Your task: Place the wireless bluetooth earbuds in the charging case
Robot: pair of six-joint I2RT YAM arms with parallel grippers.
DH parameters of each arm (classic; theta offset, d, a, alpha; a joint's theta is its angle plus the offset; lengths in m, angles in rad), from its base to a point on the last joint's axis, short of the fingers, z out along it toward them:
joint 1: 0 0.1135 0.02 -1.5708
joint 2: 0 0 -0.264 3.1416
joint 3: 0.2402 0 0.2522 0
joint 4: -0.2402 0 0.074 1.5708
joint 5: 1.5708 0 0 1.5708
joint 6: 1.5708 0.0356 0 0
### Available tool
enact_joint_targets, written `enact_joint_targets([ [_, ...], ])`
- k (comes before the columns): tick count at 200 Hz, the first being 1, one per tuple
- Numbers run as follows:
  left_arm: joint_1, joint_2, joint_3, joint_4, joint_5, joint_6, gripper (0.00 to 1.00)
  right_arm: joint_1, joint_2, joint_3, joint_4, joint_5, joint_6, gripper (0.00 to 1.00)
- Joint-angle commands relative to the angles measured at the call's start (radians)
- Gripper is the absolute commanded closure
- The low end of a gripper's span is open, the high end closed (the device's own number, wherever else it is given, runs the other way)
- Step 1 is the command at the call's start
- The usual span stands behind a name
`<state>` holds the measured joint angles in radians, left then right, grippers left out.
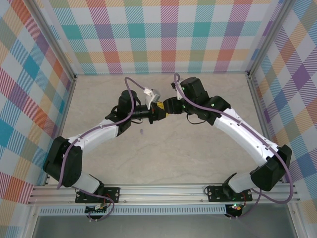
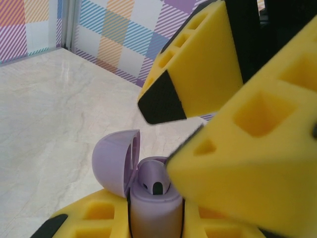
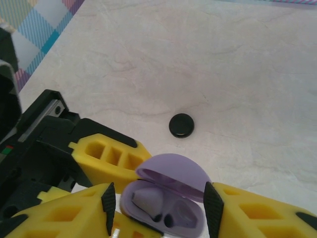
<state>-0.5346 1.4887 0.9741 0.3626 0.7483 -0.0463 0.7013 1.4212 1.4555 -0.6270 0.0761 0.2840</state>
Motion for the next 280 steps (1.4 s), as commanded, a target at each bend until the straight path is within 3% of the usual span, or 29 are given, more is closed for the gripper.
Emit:
enact_joint_targets([
  [1,0.036,-0.061,-0.043,0.073,0.017,-0.047,0.91,-0.007,-0.039,0.023,-0.054,0.100,0.032,0.46],
  [53,0.143,-0.180,-0.098,0.000,0.033,-0.053,0.91,-0.067,0.018,-0.022,-0.138,0.100,0.084,0.44],
  [83,0.185,-0.252,-0.102,-0.092,0.035,-0.037,0.91,-0.071,0.129,-0.022,-0.147,-0.012,0.078,0.44],
  [118,0.203,-0.328,-0.103,-0.181,0.020,-0.017,0.91,-0.067,0.280,-0.004,-0.071,-0.232,0.080,0.44],
  [192,0.217,-0.406,-0.103,-0.264,0.010,-0.031,0.91,0.018,0.684,0.357,-0.167,-0.416,0.023,0.51],
  [280,0.217,-0.426,-0.087,-0.283,0.014,-0.032,0.91,0.096,0.977,0.726,-0.400,-0.351,-0.037,0.61],
])
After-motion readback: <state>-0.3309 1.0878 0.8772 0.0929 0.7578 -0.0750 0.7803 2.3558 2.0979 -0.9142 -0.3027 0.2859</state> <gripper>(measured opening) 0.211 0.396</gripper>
